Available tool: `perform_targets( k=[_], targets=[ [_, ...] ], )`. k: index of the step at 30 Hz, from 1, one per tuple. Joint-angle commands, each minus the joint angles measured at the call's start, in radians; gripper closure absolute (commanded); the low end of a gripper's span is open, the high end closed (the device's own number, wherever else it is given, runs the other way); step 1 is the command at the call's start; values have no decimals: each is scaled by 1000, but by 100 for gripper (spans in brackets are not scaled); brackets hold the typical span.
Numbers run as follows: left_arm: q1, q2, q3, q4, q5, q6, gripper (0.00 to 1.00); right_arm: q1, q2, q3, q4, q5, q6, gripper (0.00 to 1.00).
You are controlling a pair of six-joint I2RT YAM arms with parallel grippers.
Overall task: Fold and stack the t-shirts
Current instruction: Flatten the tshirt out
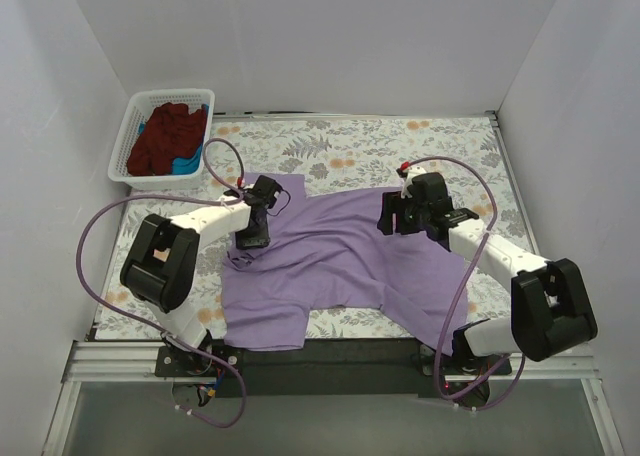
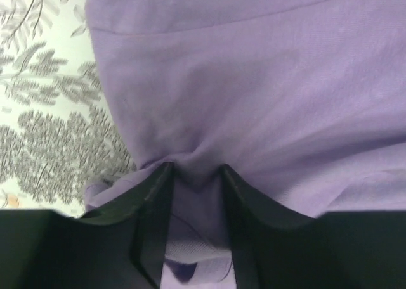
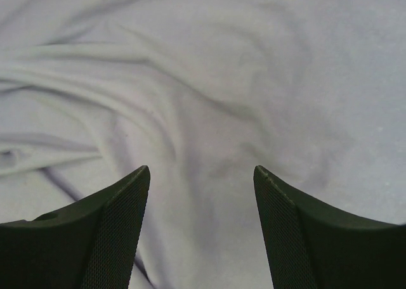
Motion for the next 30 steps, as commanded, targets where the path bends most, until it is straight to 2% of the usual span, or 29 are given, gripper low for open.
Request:
perform_targets(
  k=[1, 2, 5, 7, 9, 12, 14, 22, 30],
  targets=[
    [6, -85, -13, -58, -3, -66, 63, -31, 47, 58, 30, 29, -10, 27],
    [13, -93, 13, -60, -20, -68, 56, -41, 54, 63, 30, 29, -9, 27],
    [45, -104, 92, -35, -44, -71, 48, -100, 88, 79, 30, 33, 0, 27],
    [68, -86, 155, 4, -32, -56, 48, -151, 126, 89, 28, 33, 11, 28],
    [77, -29, 195, 49, -12, -17, 50, -189, 148, 93, 28, 29, 13, 29],
    [85, 101, 281, 103, -14, 9, 63, -220, 195, 113, 27, 50, -1, 30],
    [102, 164, 306, 118, -4, 15, 66, -232, 220, 127, 24, 52, -6, 33],
    [149, 347, 395, 106, 14, 24, 69, -263, 341, 190, -10, 49, -26, 37],
    [215, 598, 674, 72, 75, 50, 69, -337, 574, 374, -47, 6, -4, 36]
  ],
)
